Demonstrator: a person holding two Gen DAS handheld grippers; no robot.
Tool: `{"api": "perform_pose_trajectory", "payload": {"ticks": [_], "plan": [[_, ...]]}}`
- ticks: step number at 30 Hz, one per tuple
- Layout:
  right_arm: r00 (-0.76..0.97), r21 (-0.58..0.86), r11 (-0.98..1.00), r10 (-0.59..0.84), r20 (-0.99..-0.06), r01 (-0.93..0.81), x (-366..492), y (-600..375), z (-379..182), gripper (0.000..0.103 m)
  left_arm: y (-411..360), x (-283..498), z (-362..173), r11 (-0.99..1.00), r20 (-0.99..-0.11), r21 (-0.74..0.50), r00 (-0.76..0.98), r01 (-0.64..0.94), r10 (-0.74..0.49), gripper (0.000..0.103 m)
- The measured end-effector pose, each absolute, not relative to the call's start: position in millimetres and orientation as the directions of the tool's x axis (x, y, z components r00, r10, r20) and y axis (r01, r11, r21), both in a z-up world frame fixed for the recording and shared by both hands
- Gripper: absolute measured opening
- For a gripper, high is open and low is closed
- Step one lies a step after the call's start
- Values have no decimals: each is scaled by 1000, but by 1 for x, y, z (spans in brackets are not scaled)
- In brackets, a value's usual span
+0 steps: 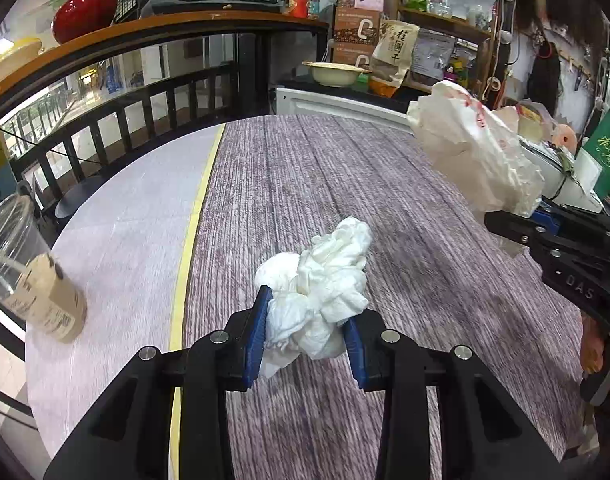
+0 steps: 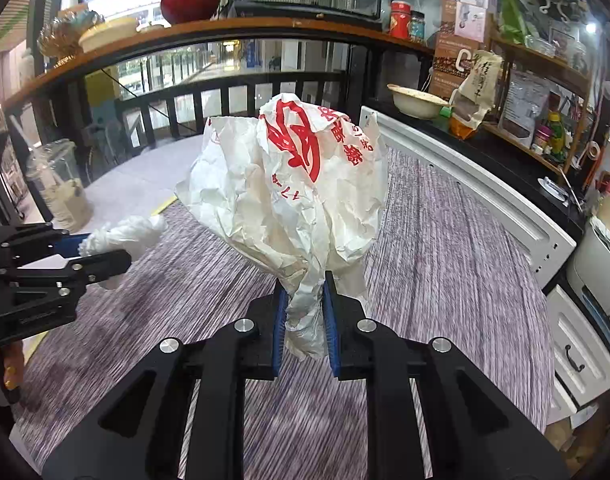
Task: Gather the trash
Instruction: 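Carry the tissue with the left gripper while the right gripper carries the plastic bag to the bin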
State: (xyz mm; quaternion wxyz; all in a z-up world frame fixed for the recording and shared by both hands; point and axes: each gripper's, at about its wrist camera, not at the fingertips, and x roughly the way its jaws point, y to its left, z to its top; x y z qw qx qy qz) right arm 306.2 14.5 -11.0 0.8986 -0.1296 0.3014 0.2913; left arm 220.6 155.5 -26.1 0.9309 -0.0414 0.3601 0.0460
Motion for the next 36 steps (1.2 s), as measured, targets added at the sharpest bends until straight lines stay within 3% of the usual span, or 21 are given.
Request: {"api": "perform_pose_trajectory", "payload": {"ticks": [22,36], "plan": [[736,87,896,411,-538,-436,179,-138,-22,18,51,141,-28,996,-635,-86,769,25,-74,35],[773,202,950,312,-552,-239,149,-227,-52,18,-21,124,-21,983,-593,-108,784,149,-184,35]]}}
